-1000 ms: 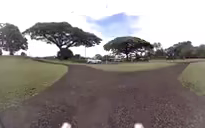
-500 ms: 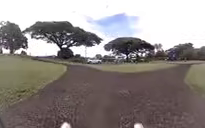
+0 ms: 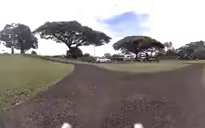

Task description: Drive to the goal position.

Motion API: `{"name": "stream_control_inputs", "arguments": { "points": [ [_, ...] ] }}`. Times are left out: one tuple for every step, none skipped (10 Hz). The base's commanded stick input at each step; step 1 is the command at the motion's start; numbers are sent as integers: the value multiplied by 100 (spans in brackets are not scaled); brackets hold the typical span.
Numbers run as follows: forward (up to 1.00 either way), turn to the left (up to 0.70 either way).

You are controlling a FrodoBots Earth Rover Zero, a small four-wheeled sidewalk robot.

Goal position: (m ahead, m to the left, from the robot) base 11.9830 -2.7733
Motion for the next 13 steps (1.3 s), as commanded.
{"name": "stream_control_inputs", "arguments": {
  "points": [
    [70, 35],
    [70, 35],
    [70, 35],
    [70, 0],
    [70, 0],
    [70, 0],
    [70, 0],
    [70, 0],
    [70, 0],
    [70, 0],
    [70, 0],
    [70, 0],
    [70, 0]
  ]
}}
